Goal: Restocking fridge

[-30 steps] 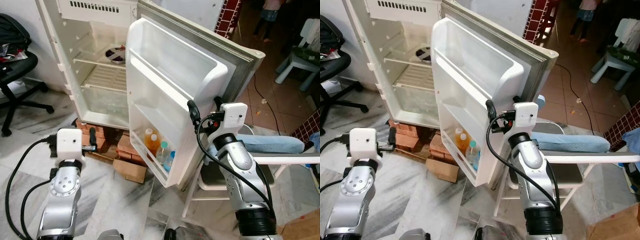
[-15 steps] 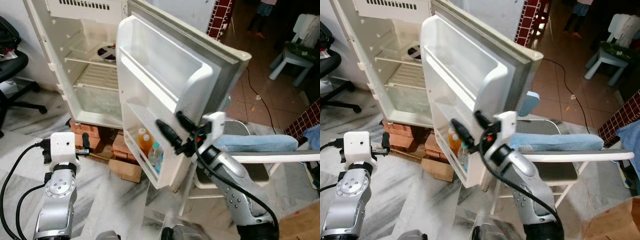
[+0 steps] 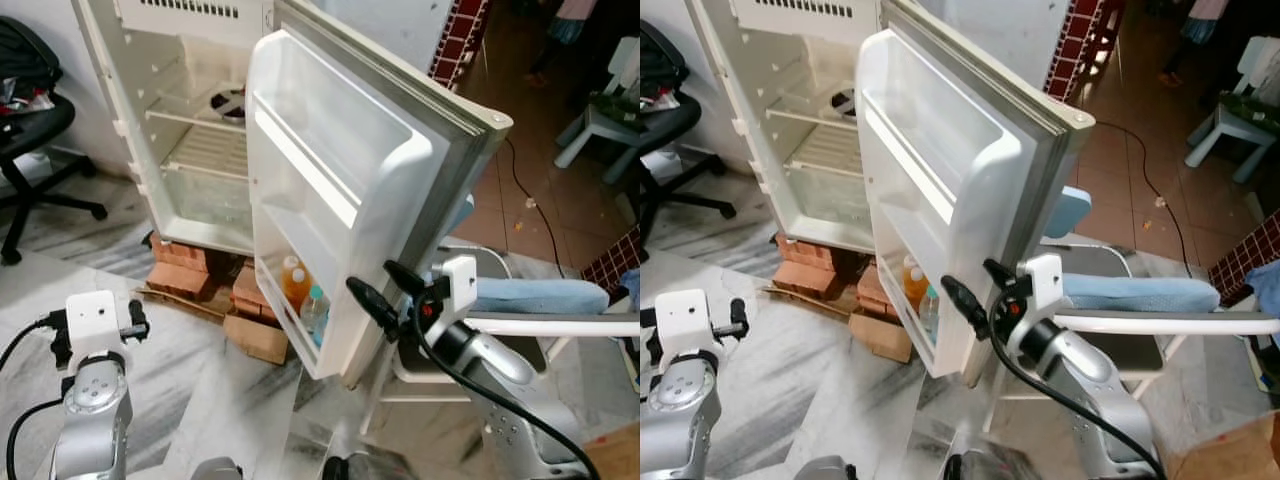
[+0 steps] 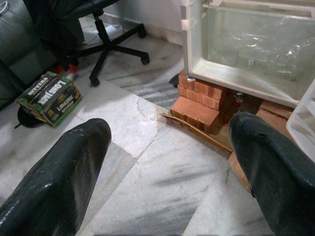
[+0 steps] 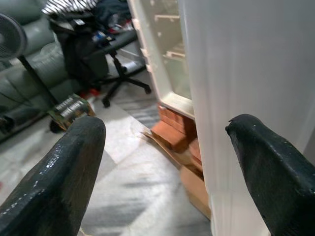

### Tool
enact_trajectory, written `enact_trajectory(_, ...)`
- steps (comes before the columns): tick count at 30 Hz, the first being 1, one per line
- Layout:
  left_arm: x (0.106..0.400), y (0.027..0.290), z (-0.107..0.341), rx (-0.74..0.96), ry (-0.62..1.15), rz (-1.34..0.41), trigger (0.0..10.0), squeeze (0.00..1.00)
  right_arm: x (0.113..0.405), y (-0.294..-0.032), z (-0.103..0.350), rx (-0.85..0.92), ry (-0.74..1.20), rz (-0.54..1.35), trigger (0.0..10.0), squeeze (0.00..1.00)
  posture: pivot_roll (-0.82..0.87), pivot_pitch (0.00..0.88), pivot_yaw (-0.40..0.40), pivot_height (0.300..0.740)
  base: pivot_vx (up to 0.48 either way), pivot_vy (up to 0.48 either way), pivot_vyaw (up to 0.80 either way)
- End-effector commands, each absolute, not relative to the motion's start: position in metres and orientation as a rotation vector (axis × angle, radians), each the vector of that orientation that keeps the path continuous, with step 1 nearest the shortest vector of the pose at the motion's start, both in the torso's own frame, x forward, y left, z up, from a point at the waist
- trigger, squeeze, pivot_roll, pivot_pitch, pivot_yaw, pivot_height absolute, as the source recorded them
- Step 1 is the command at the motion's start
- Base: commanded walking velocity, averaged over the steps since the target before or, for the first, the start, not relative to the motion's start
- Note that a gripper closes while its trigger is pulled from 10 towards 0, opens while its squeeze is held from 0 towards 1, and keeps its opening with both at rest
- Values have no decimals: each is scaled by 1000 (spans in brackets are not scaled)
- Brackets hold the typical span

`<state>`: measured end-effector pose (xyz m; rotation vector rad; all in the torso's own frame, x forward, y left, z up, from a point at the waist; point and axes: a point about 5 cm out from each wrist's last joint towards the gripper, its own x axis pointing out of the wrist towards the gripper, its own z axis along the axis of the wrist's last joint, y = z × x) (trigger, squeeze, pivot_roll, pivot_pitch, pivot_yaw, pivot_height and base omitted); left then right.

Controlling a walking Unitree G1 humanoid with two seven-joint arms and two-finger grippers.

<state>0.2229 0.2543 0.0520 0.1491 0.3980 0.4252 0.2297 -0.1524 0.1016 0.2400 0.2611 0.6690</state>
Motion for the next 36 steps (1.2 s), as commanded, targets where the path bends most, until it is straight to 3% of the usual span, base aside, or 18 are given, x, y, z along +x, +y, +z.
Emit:
enact_trajectory(1,224,253,55,148,394,427,10000,0,231,-160,103,224,265,641,10000,0,-2,0,-61,740,0,0,0)
enact_trajectory(8,226,254,53,150,400,418,10000,0,227,-173,92,128,305,590,10000,0,-5,0,-58,740,0,0,0)
enact_trajectory(13,227,252,53,153,400,406,10000,0,229,-196,78,-23,362,417,10000,0,-6,0,-57,740,0,0,0)
enact_trajectory(21,228,252,53,159,403,397,10000,0,244,-222,88,-68,305,257,10000,0,-5,0,-53,740,0,0,0)
enact_trajectory(28,227,253,52,162,413,395,10000,0,256,-226,94,-83,255,220,10000,0,-3,0,-49,740,0,0,0)
enact_trajectory(36,227,252,52,161,414,381,10000,0,291,-216,121,-16,105,248,10000,0,14,2,-46,740,0,0,0)
